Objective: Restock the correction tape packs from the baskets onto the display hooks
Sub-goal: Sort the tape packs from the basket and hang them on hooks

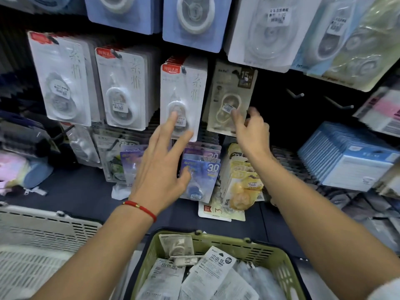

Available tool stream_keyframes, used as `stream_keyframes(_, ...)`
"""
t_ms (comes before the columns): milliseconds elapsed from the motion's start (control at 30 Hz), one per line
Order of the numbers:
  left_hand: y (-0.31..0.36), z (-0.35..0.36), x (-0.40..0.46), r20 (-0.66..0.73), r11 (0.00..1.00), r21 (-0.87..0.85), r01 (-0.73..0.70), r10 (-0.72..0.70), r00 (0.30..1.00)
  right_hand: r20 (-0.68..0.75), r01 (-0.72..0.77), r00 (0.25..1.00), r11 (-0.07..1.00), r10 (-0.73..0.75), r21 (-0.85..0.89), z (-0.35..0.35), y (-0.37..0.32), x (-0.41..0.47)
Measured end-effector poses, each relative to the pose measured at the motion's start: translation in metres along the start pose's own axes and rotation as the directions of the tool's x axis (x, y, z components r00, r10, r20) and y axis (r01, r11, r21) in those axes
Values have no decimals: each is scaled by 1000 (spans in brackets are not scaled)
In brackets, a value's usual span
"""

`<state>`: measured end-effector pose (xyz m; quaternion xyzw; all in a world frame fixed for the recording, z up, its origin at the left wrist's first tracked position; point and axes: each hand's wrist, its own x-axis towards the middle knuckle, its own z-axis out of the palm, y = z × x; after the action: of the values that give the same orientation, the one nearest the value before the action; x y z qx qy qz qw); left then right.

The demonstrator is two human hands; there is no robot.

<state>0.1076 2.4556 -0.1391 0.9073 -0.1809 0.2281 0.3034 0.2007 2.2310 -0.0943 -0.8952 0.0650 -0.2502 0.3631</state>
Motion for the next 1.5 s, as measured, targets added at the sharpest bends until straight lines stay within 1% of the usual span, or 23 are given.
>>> stream_keyframes(67,-3,0,-1,11,1000,19,-18,18,1000,-85,43,995,993,-53,-112,2,5,-6)
stream_keyframes(100,-5,-1,-1,5,999,23,-26,26,1000,-147,125,978,977,-151,-172,3,7,-14)
stream_keyframes(133,-5,-1,-1,-1,999,28,-34,34,999,-194,255,931,931,-309,-261,4,9,-23)
stream_keyframes(167,-6,-2,-1,-2,999,36,-41,41,999,-193,398,852,842,-486,-364,5,12,-30)
stream_keyframes(200,-7,-3,-1,-1,998,40,-45,46,999,-127,520,765,722,-631,-456,6,17,-33)
stream_keyframes(233,-7,-4,0,5,998,38,-48,48,999,-23,596,706,611,-708,-521,7,20,-31)
stream_keyframes(267,-6,-4,0,14,998,31,-47,47,999,70,621,690,539,-720,-570,7,21,-25)
stream_keyframes(333,-5,-4,0,31,999,19,-42,42,999,166,589,734,495,-658,-639,11,20,-12)
stream_keyframes(533,-9,-1,1,18,999,24,-39,38,999,263,514,842,556,-470,-654,21,11,27)
stream_keyframes(667,-10,0,2,10,999,26,-42,42,999,345,521,847,504,-405,-689,25,10,36)
stream_keyframes(767,-10,1,2,6,998,28,-49,49,999,352,518,851,510,-390,-687,25,8,30)
stream_keyframes(900,-10,0,-5,6,998,41,-58,57,998,308,513,858,652,-411,-558,9,8,8)
stream_keyframes(1000,-5,2,-22,12,995,103,-1,-1,1000,243,492,870,793,-430,-358,-13,26,-30)
stream_keyframes(1100,3,13,-48,150,988,148,54,-77,986,302,399,894,894,-330,-204,-39,54,-81)
stream_keyframes(1167,12,25,-69,341,989,132,64,-106,934,443,349,864,919,-239,-184,-53,79,-116)
stream_keyframes(1200,16,32,-82,445,989,139,44,-102,890,539,332,822,923,-183,-193,-58,93,-134)
stream_keyframes(1233,21,41,-95,547,989,150,7,-89,832,647,326,754,921,-116,-214,-62,107,-152)
stream_keyframes(1300,28,61,-122,721,988,147,-48,-74,689,843,391,538,879,22,-273,-64,133,-186)
stream_keyframes(1333,30,72,-135,784,990,137,-35,-86,614,897,439,434,851,79,-287,-62,144,-203)
stream_keyframes(1367,32,82,-147,833,991,134,-5,-110,543,922,470,368,833,116,-292,-59,153,-217)
stream_keyframes(1400,34,91,-157,866,990,139,26,-134,482,928,482,348,823,134,-300,-56,161,-229)
stream_keyframes(1433,36,99,-165,882,987,151,50,-158,444,922,479,359,819,145,-316,-52,166,-239)
stream_keyframes(1500,38,112,-176,879,978,201,62,-208,428,901,441,396,825,174,-354,-43,173,-254)
